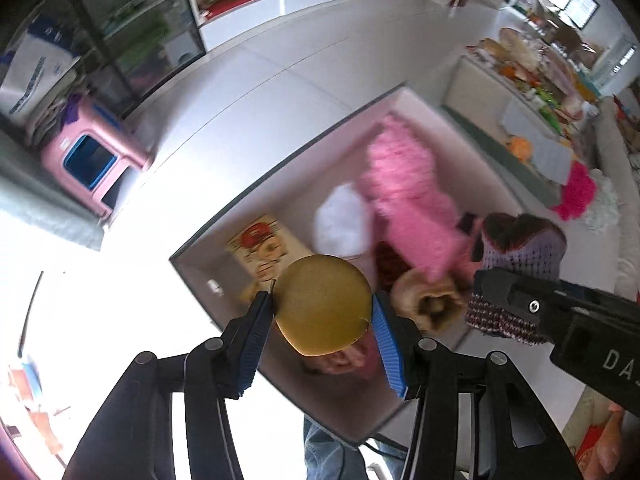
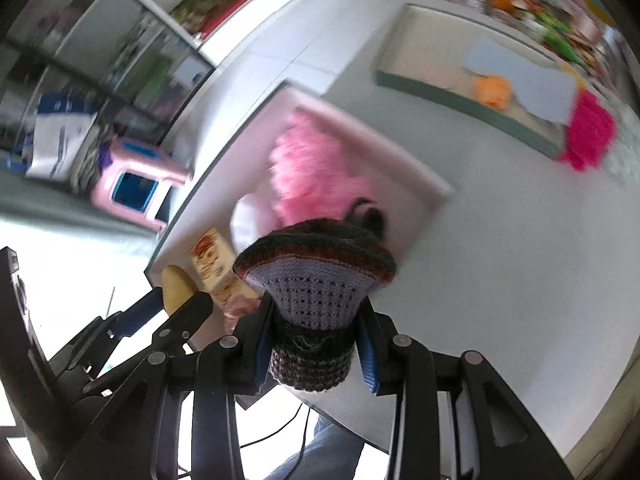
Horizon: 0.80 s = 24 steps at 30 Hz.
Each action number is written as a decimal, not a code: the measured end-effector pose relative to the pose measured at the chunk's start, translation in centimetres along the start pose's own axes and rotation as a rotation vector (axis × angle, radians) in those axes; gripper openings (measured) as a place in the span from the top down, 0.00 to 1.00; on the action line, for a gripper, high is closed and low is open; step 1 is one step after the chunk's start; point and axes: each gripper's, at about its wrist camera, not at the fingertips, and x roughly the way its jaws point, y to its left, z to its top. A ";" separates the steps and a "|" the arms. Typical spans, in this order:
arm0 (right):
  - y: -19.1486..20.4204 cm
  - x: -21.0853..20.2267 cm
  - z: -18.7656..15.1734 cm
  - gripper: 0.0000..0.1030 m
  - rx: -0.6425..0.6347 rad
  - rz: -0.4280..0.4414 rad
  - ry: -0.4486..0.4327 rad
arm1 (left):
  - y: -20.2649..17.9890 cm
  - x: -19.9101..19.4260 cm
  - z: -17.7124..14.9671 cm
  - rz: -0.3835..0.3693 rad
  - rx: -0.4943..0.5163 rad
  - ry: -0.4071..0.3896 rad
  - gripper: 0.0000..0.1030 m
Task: Organize soft objects
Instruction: 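Carry the pad with the left gripper while the right carries the slipper to the box, then lower the pad and slipper into the white box and open both grippers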
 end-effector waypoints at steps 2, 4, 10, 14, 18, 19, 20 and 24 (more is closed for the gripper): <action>1.0 0.9 0.3 0.62 -0.025 -0.003 0.016 | 0.6 0.5 -0.2 -0.004 -0.010 0.014 0.50; 2.0 1.7 0.7 0.59 -0.046 -0.005 0.031 | 0.9 1.0 -0.4 -0.008 -0.013 0.023 0.42; 3.1 2.2 1.5 0.17 -0.096 -0.017 0.043 | 1.1 0.9 -0.5 -0.015 -0.037 0.017 0.01; 2.8 1.4 1.8 0.17 -0.097 -0.036 0.032 | 1.0 1.5 -0.2 0.023 -0.030 0.055 0.01; 1.9 0.8 1.6 0.13 -0.070 -0.044 0.024 | 0.8 0.5 0.0 0.015 -0.019 0.006 0.01; 1.8 0.7 1.6 0.13 -0.067 -0.046 0.023 | 0.9 0.2 0.0 -0.001 -0.027 -0.007 0.01; 1.5 0.5 1.5 0.13 -0.063 -0.050 0.019 | 1.1 -0.1 0.1 -0.020 -0.040 -0.022 0.01; 1.1 0.2 1.4 0.12 -0.054 -0.049 0.016 | 1.5 0.0 0.6 -0.108 -0.073 0.026 0.01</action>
